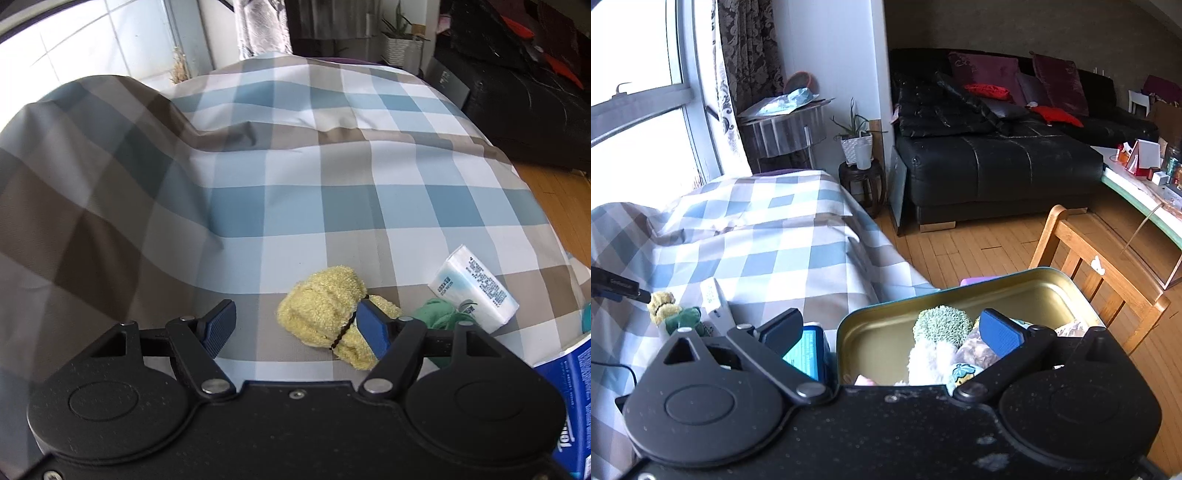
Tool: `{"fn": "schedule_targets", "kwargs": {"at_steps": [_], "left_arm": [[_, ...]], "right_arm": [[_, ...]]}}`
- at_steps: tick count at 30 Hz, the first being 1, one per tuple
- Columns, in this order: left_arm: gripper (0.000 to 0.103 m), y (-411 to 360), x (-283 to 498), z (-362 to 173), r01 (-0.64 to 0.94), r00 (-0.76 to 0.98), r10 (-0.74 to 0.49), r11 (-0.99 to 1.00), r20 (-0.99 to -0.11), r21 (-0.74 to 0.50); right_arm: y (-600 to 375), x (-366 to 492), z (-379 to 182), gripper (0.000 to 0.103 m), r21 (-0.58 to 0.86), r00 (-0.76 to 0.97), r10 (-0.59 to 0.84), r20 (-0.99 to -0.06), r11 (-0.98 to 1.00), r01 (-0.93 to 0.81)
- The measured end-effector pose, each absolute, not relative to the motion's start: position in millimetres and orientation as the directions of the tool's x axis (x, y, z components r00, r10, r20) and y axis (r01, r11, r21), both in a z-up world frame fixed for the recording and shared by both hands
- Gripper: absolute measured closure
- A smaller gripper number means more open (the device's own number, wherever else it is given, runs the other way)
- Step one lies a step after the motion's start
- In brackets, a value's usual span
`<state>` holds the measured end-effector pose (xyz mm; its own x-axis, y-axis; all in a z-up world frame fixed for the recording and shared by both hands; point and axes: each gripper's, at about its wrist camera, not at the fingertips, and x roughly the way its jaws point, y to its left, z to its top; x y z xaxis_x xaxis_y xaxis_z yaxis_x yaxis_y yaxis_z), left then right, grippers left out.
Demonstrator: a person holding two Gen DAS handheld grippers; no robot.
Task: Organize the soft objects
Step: 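Move the left tool to the yellow towel while the right tool approaches the green plush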
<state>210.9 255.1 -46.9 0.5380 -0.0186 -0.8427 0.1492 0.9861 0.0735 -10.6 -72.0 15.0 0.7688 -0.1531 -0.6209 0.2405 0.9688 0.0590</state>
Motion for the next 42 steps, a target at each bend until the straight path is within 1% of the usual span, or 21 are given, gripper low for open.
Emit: {"fn": "schedule_targets", "kwargs": {"at_steps": [3, 5, 6, 7, 9, 15, 17, 25, 27, 30, 34, 38, 42], "left_arm": [[0.035, 251.8, 215.4, -58.9, 0.202, 0.529, -0.038, 0.976, -0.848, 0.082], [0.033, 249.4, 217.2, -65.1, 0.230, 0.528, -0.040, 0.968, -0.848, 0.098], [0.030, 249.0, 217.6, -67.0, 0.238, 0.532, -0.040, 0.966, -0.846, 0.104], [0.028, 248.9, 218.2, -68.2, 0.245, 0.537, -0.042, 0.964, -0.843, 0.108], [0.027, 249.4, 219.7, -69.3, 0.255, 0.541, -0.051, 0.961, -0.840, 0.106], [0.026, 251.9, 221.3, -72.8, 0.271, 0.548, -0.091, 0.960, -0.831, 0.074], [0.022, 249.5, 224.1, -76.1, 0.273, 0.543, -0.086, 0.959, -0.835, 0.079], [0.023, 241.8, 228.1, -71.6, 0.286, 0.483, -0.119, 0.958, -0.867, 0.027], [0.023, 241.7, 228.8, -71.8, 0.294, 0.456, -0.146, 0.956, -0.878, -0.007], [0.023, 242.0, 229.1, -69.6, 0.290, 0.456, -0.148, 0.957, -0.878, -0.010], [0.023, 253.1, 234.5, -58.7, 0.248, 0.467, -0.168, 0.967, -0.868, -0.054], [0.023, 265.6, 240.0, -48.0, 0.196, 0.510, -0.139, 0.980, -0.849, -0.043], [0.023, 276.0, 247.9, -46.3, 0.166, 0.503, -0.133, 0.985, -0.854, -0.055]], "right_arm": [[-66.1, -8.4, 12.2, 0.001, 0.042, 0.760, -0.156, -0.630, 0.971, 0.233], [-62.5, -6.4, 10.8, 0.001, 0.039, 0.756, -0.147, -0.638, 0.974, 0.223], [-60.6, -5.4, 9.9, 0.001, 0.036, 0.753, -0.144, -0.642, 0.975, 0.217], [-57.8, -4.3, 8.7, 0.001, 0.033, 0.751, -0.140, -0.645, 0.977, 0.210], [-51.9, -1.1, 6.3, 0.001, 0.026, 0.745, -0.131, -0.654, 0.980, 0.195], [-27.9, 10.3, 0.4, 0.001, 0.006, 0.727, -0.101, -0.679, 0.990, 0.144], [-17.8, 16.7, 1.4, 0.001, 0.009, 0.724, -0.088, -0.684, 0.992, 0.129], [35.7, 62.6, 11.0, 0.001, 0.037, 0.740, -0.002, -0.673, 0.999, 0.036], [52.0, 74.9, 10.1, 0.001, 0.054, 0.727, 0.043, -0.686, 0.999, -0.009], [83.9, 87.7, 5.9, 0.001, 0.041, 0.716, 0.094, -0.692, 0.995, -0.092], [124.6, 106.2, -8.6, 0.001, 0.067, 0.680, 0.160, -0.716, 0.985, -0.161], [156.2, 129.1, -32.6, 0.001, 0.131, 0.626, 0.199, -0.754, 0.979, -0.154], [179.8, 153.2, -65.7, 0.002, 0.153, 0.545, 0.201, -0.814, 0.979, -0.132]]}}
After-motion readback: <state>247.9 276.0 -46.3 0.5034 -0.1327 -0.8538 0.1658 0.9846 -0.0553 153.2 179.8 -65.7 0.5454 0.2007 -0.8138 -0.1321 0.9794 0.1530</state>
